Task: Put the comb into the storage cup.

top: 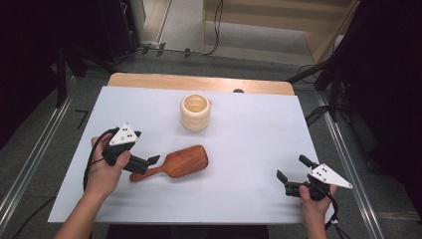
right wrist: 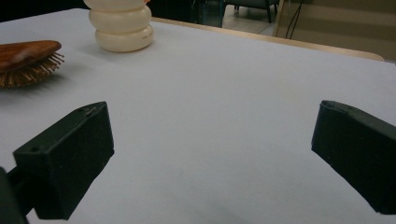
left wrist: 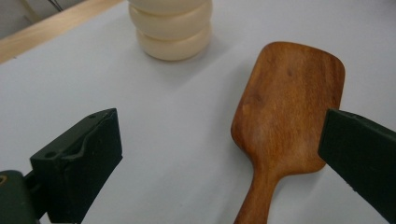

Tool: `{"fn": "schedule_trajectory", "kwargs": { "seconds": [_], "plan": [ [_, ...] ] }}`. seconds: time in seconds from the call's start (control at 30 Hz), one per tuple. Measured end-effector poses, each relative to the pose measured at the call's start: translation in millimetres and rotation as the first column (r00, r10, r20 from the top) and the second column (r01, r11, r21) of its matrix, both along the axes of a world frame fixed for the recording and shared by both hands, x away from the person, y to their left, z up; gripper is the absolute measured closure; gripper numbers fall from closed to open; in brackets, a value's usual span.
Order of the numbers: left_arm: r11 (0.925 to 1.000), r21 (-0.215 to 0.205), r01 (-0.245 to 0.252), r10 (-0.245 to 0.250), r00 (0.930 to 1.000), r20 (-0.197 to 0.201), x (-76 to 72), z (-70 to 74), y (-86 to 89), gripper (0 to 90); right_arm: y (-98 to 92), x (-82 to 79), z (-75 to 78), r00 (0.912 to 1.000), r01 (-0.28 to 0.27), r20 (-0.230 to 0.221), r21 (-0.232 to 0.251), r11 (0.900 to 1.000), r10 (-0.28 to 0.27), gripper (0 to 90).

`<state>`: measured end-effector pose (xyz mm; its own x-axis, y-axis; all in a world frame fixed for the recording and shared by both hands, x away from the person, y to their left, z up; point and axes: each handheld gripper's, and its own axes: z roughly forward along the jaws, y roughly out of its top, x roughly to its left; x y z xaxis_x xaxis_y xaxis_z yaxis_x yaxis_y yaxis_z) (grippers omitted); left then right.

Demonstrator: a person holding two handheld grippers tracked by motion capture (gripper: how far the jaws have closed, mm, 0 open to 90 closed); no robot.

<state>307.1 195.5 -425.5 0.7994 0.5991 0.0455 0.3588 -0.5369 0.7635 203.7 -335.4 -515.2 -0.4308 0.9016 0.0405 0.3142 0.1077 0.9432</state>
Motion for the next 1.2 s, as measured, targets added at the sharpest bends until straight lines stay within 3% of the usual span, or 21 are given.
{"fn": "schedule_trajectory", "kwargs": {
  "seconds": [0.2, 0.27, 0.47, 0.57, 0.67, 0.73, 0.77, 0.8, 0.83, 0.9, 0.93, 1.03, 1.1, 1.2],
  "plan": [
    [0.9963, 0.058, 0.063, -0.059, 0.9968, -0.054, 3.2, -2.2, -7.8, 0.5, -1.0, 1.0, -0.6, 0.9997, -0.019, -0.013, 0.013, 1.0, 0.019, 0.0],
    [0.994, 0.079, 0.075, -0.07, 0.9952, -0.069, 3.7, -4.4, -10.2, 5.9, -2.3, 1.2, -0.8, 0.9994, -0.032, -0.011, 0.022, 0.999, 0.032, 0.0],
    [0.9825, 0.136, 0.127, -0.111, 0.9865, -0.12, 4.6, -11.5, -15.2, 6.1, -1.2, 1.2, -1.2, 0.9986, -0.052, -0.009, 0.012, 0.999, 0.052, 0.0],
    [0.9791, 0.159, 0.127, -0.105, 0.9842, -0.143, 5.3, -15.2, -17.3, 14.0, -1.1, 1.7, -1.3, 0.9985, -0.054, -0.007, 0.012, 0.998, 0.054, 0.0],
    [0.9707, 0.181, 0.158, -0.125, 0.9754, -0.181, 5.9, -19.3, -19.5, 16.1, -0.9, 1.7, -1.3, 0.9985, -0.053, -0.008, 0.01, 0.999, 0.053, 0.0],
    [0.9663, 0.197, 0.166, -0.129, 0.9735, -0.189, 4.1, -22.7, -22.6, 16.0, -0.5, 1.6, -1.4, 0.9986, -0.052, -0.007, 0.009, 0.999, 0.052, 0.0],
    [0.9608, 0.206, 0.185, -0.142, 0.9677, -0.208, 4.3, -24.3, -24.1, 16.0, -0.4, 1.6, -1.4, 0.9986, -0.051, -0.008, 0.009, 0.999, 0.051, 0.0],
    [0.9622, 0.204, 0.181, -0.136, 0.9666, -0.217, 3.7, -25.8, -25.5, 16.0, -0.4, 1.6, -1.4, 0.9986, -0.051, -0.008, 0.009, 0.999, 0.051, 0.0],
    [0.961, 0.203, 0.188, -0.139, 0.9621, -0.235, 4.4, -27.0, -26.5, 16.1, -0.5, 1.7, -1.5, 0.9986, -0.052, -0.008, 0.009, 0.999, 0.052, 0.0],
    [0.9611, 0.171, 0.217, -0.162, 0.9434, -0.289, 4.4, -29.3, -28.1, 19.8, -0.6, 1.7, -1.4, 0.9986, -0.052, -0.01, 0.01, 0.999, 0.052, 0.0],
    [0.9579, 0.182, 0.222, -0.164, 0.9434, -0.288, 3.8, -29.7, -29.1, 27.3, -0.8, 1.8, -1.5, 0.9986, -0.053, -0.008, 0.013, 0.999, 0.053, 0.0],
    [0.9479, 0.216, 0.234, -0.164, 0.9392, -0.302, 2.1, -33.7, -32.8, 31.1, -0.9, 1.8, -1.6, 0.9985, -0.053, -0.01, 0.016, 0.998, 0.053, 0.0],
    [0.9397, 0.251, 0.232, -0.154, 0.9427, -0.296, 2.8, -36.1, -33.7, 34.6, -1.2, 2.1, -1.6, 0.9985, -0.053, -0.009, 0.014, 0.999, 0.053, 0.0],
    [0.9373, 0.26, 0.232, -0.151, 0.9422, -0.299, 3.0, -37.8, -34.3, 41.5, -0.9, 2.2, -1.6, 0.9986, -0.052, -0.009, 0.014, 0.999, 0.053, 0.0]
  ]
}}
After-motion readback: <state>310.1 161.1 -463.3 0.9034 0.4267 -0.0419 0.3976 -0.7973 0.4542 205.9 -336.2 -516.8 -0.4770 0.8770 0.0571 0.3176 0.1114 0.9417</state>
